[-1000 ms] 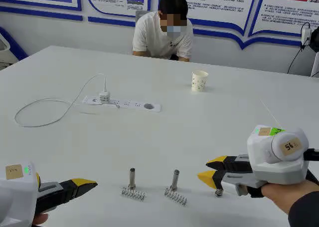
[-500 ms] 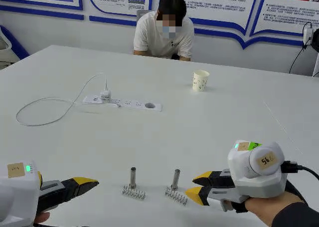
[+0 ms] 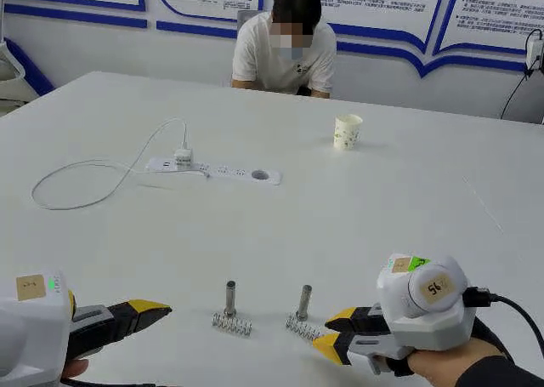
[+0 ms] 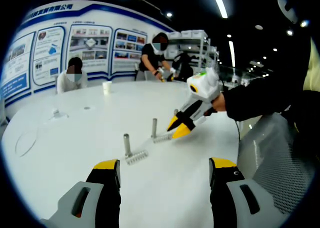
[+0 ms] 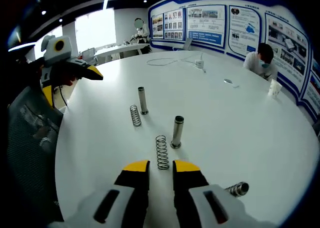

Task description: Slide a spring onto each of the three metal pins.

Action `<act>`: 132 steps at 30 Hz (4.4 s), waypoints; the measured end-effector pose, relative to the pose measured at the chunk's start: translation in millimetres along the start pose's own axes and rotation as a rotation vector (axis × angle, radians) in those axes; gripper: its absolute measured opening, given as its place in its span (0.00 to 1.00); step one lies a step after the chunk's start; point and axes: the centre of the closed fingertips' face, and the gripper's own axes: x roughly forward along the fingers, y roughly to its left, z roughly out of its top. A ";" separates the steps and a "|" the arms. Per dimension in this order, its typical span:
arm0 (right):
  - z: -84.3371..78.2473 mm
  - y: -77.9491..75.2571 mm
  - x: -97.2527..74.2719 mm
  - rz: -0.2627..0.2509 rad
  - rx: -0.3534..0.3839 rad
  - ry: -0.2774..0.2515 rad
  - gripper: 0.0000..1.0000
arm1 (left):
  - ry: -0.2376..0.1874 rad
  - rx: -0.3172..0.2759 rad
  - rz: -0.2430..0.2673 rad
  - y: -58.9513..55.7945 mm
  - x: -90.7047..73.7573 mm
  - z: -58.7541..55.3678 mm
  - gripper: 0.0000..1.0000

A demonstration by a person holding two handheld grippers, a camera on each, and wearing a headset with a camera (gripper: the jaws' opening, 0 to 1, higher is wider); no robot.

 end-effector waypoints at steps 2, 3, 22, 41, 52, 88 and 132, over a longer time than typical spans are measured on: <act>-2.1 0.1 2.2 0.000 0.001 0.006 0.19 | 0.001 -0.002 0.000 0.1 0.2 -0.4 0.74; -3.3 0.0 3.4 0.001 0.002 0.009 0.19 | 0.001 -0.002 0.000 0.5 0.5 -0.8 0.74; -10.2 -3.2 10.6 -0.010 0.009 0.018 0.14 | 0.011 -0.007 0.003 1.4 1.3 -3.2 0.73; 4.0 -1.0 -3.1 -0.027 -0.056 0.023 0.12 | 0.002 -0.002 -0.004 -0.5 1.3 -0.9 0.73; 13.7 1.3 -11.4 -0.025 -0.069 0.040 0.12 | -0.008 0.002 -0.006 -2.4 0.3 1.7 0.73; 37.8 8.4 -35.4 0.029 -0.046 0.128 0.12 | -0.021 0.003 -0.008 -1.3 0.8 3.3 0.73; 90.6 -15.7 -29.7 0.117 -0.190 0.345 0.11 | -0.039 0.001 0.006 0.9 -2.1 7.2 0.73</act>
